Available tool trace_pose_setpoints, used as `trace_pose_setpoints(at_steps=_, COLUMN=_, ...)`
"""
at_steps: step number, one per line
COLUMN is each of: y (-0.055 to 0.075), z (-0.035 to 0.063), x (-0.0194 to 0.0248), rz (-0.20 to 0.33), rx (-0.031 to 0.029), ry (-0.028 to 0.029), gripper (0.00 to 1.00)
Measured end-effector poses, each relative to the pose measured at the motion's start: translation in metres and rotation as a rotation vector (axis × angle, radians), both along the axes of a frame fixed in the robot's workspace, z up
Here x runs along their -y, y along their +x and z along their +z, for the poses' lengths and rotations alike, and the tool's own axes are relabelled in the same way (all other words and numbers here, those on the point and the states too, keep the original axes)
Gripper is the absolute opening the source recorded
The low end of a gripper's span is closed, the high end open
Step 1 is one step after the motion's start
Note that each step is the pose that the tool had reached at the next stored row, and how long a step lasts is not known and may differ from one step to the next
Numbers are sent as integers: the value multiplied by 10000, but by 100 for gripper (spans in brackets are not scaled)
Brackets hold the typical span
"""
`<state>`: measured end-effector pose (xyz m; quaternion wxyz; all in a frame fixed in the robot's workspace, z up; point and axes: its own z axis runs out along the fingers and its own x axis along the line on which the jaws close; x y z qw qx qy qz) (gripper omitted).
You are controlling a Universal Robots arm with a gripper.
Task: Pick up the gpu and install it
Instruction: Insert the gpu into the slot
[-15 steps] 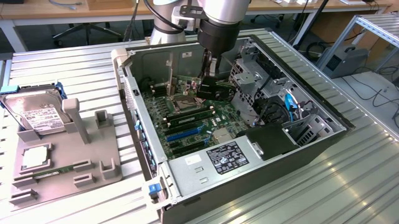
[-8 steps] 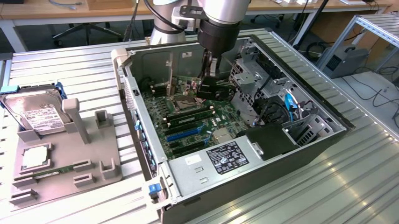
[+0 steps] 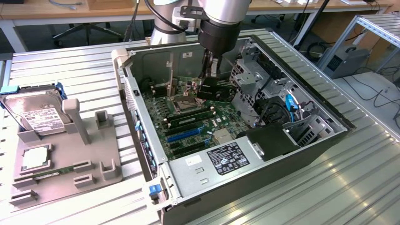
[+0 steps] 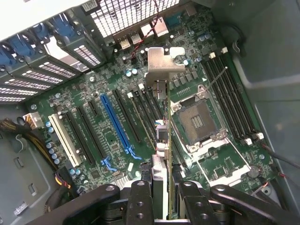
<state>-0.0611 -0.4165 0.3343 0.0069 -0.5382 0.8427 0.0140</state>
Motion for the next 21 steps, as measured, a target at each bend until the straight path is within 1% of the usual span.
trace_pose_setpoints(at_steps=21, y=0, z=-2, x=0, rz=288, rx=0, ry=0, gripper=27)
